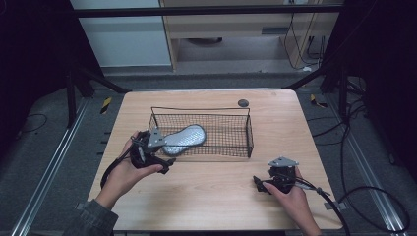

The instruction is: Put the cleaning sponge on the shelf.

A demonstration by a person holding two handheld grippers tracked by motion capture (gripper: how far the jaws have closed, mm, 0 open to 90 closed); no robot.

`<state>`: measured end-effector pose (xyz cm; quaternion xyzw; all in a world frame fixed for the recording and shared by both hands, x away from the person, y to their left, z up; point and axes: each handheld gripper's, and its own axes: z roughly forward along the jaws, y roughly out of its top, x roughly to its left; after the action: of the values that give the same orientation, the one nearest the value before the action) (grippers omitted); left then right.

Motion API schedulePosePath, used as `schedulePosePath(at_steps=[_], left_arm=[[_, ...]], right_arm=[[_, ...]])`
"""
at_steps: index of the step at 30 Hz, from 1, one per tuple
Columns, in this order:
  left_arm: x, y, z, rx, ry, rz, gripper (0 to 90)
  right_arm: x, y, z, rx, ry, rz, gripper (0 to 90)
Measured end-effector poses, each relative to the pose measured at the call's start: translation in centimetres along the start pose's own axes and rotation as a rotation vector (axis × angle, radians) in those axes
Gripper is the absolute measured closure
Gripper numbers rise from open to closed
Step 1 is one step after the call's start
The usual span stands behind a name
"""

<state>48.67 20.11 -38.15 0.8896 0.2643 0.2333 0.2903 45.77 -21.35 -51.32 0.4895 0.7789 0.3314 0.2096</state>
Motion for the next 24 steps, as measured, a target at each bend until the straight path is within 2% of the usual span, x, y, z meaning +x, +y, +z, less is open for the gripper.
schedulePosePath(at_steps=[5,6,9,11,15,18,19,22,24], left_arm=[[-0.9,-2.0,0.3,0.007,0.001,-0.020,5.3],[-0.9,-2.0,0.3,0.007,0.001,-0.020,5.4],[-1.4,-3.5,0.6,0.000,-0.014,-0.058,5.5],[-1.5,-3.9,0.7,0.001,-0.019,-0.065,5.7],[-2.0,-6.1,1.5,0.011,-0.040,-0.112,5.7],[-2.0,-6.8,1.8,0.031,-0.042,-0.116,5.6],[-1.8,-7.6,2.2,0.054,-0.023,-0.126,5.6],[-1.3,-8.8,2.6,0.062,-0.020,-0.166,5.4],[-0.8,-9.6,2.8,0.080,0.004,-0.180,5.4]], right_arm=[[0.0,0.0,0.0,0.000,0.000,0.000,0.4],[0.0,0.0,0.0,0.000,0.000,0.000,0.4],[0.0,0.0,0.0,0.000,0.000,0.000,0.4],[0.0,0.0,0.0,0.000,0.000,0.000,0.4],[0.0,0.0,0.0,0.000,0.000,0.000,0.4],[0.0,0.0,0.0,0.000,0.000,0.000,0.4],[0.0,0.0,0.0,0.000,0.000,0.000,0.4],[0.0,0.0,0.0,0.000,0.001,0.000,0.4],[0.0,0.0,0.0,0.000,0.001,-0.001,0.4]])
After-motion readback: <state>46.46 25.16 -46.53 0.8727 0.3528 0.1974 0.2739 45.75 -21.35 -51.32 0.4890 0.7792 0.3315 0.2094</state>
